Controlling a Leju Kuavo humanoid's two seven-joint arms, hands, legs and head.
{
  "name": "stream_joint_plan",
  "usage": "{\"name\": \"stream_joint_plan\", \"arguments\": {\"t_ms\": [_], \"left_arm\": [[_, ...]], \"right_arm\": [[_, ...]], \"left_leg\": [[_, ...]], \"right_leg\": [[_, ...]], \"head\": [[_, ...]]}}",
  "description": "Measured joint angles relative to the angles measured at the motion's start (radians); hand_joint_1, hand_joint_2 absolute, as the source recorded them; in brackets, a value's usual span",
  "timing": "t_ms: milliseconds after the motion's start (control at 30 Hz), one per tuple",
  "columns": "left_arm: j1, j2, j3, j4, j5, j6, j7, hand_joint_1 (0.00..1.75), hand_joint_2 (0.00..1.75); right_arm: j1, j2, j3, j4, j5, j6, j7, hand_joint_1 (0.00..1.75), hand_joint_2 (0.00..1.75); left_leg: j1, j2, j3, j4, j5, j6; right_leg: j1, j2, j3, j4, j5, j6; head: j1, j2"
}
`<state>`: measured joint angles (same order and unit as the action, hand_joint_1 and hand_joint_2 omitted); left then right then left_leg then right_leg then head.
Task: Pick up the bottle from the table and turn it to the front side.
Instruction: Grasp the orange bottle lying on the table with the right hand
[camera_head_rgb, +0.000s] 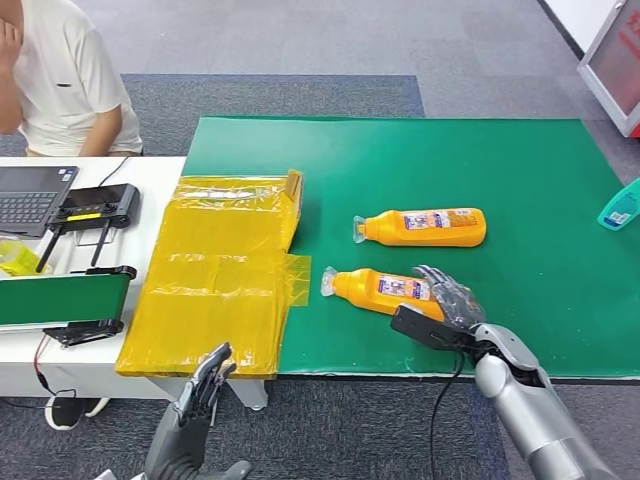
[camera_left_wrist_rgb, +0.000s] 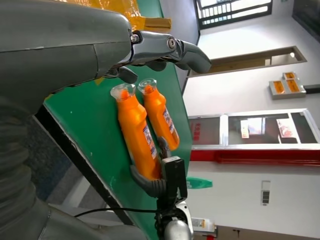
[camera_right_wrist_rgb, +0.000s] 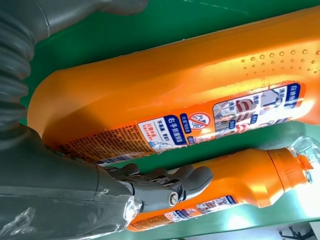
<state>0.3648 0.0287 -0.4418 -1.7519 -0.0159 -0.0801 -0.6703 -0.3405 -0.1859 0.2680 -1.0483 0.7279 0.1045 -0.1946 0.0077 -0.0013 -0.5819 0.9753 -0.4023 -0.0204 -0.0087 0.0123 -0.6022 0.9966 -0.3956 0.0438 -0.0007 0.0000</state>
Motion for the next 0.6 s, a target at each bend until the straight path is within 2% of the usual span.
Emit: {"name": "stream_joint_plan", "arguments": {"t_ms": [600], "left_arm": [[-0.006, 0.008, -0.003, 0.009, 0.001, -0.003, 0.000, 0.00, 1.75]], "right_arm": [[-0.020, -0.004, 0.030, 0.027, 0.018, 0.002, 0.021, 0.00, 1.75]], "left_leg": [[0.000, 0.000, 0.003, 0.000, 0.000, 0.000]], "right_leg": [[0.000, 0.000, 0.003, 0.000, 0.000, 0.000]], "head": [[0.000, 0.000]]}}
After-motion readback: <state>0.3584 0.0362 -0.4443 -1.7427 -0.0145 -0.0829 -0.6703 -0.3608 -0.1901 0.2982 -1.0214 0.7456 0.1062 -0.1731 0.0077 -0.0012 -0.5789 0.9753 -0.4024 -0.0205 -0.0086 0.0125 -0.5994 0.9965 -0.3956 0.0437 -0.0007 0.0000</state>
